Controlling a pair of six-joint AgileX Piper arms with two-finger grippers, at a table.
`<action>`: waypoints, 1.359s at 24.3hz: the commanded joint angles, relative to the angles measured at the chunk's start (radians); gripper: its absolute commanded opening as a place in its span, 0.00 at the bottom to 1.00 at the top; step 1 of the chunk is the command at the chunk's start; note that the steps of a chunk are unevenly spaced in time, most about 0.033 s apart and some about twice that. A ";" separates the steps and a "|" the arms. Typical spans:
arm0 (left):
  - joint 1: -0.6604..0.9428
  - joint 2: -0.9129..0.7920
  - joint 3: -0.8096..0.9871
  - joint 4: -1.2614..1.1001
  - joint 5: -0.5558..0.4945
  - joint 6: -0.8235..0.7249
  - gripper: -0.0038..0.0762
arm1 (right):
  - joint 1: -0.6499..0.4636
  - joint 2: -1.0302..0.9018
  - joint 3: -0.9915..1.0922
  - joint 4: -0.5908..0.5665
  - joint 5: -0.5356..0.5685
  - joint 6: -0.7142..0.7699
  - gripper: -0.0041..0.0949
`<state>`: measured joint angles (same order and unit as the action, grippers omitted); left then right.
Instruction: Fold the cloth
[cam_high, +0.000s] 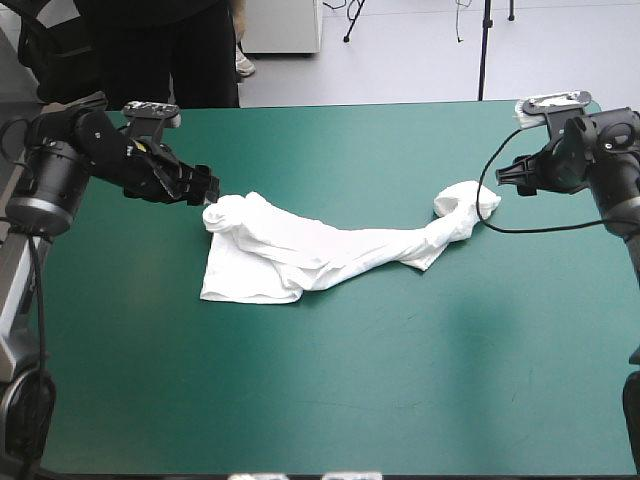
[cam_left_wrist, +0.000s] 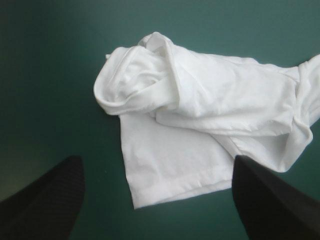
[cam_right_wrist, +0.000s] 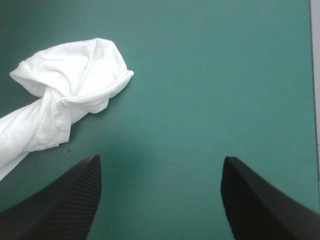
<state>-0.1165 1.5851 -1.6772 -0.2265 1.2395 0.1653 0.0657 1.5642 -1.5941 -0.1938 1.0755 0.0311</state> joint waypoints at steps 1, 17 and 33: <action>-0.004 -0.122 0.052 -0.001 0.014 -0.047 0.78 | -0.011 -0.091 -0.036 -0.015 -0.018 -0.002 0.70; -0.002 -0.122 0.514 0.043 -0.232 -0.089 0.78 | -0.011 -0.181 -0.036 -0.015 0.014 -0.004 0.70; -0.050 0.138 0.514 -0.047 -0.324 -0.079 0.43 | -0.004 -0.173 -0.036 0.020 -0.008 -0.024 0.70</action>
<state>-0.1383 1.7198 -1.1515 -0.2093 0.9341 0.0876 0.0602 1.4202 -1.5956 -0.1586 1.1191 0.0157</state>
